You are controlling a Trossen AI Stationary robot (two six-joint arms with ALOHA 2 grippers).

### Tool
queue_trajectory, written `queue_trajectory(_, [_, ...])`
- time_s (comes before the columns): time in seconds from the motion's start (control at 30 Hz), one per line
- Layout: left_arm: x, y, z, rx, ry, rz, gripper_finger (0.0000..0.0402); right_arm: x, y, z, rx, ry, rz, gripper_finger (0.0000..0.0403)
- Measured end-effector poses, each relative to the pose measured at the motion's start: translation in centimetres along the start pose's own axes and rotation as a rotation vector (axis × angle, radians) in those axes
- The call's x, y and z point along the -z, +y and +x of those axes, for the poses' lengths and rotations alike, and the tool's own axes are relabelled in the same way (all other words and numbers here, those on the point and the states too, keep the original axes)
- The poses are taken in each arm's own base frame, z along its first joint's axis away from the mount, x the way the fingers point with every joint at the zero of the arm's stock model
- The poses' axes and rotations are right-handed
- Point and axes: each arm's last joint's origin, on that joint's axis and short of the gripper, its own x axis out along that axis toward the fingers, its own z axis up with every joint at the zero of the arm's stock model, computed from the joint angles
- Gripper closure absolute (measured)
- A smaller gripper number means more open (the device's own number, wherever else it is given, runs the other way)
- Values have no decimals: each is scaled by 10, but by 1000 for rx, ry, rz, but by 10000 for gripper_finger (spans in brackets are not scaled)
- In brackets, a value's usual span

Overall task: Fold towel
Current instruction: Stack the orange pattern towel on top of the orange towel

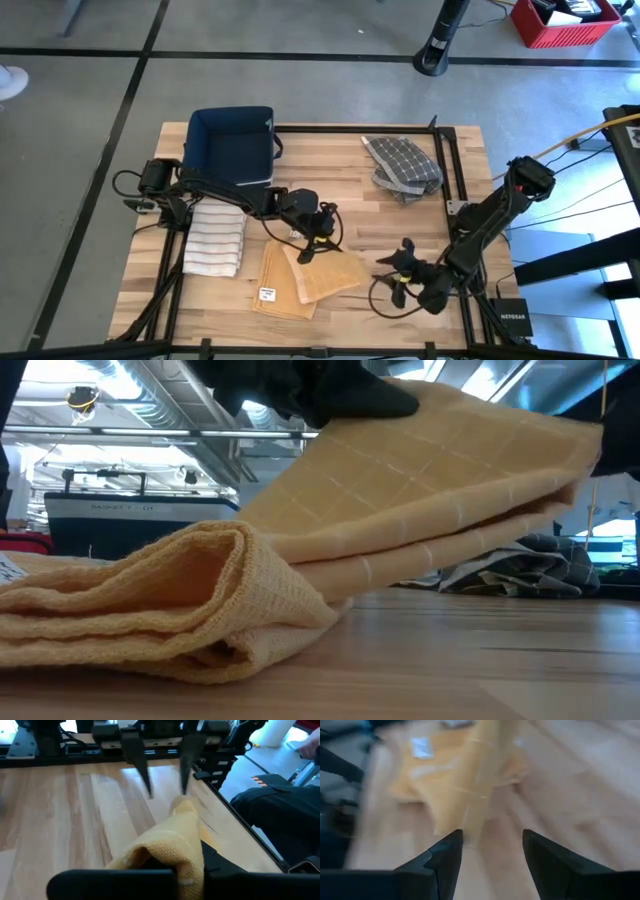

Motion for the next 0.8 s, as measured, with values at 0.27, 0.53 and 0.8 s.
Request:
queue_trajectory(0.27, [-1,0,-1,-10,-1,8,398,-1,1,10,-85,-18,69,164])
queue_trajectory(0.53, [-1,0,-1,-9,-5,9,398,-11,-4,28,-111,26,88,117])
queue_trajectory(0.8, [-1,0,-1,-9,-5,9,398,-8,-2,38,-123,14,26,201])
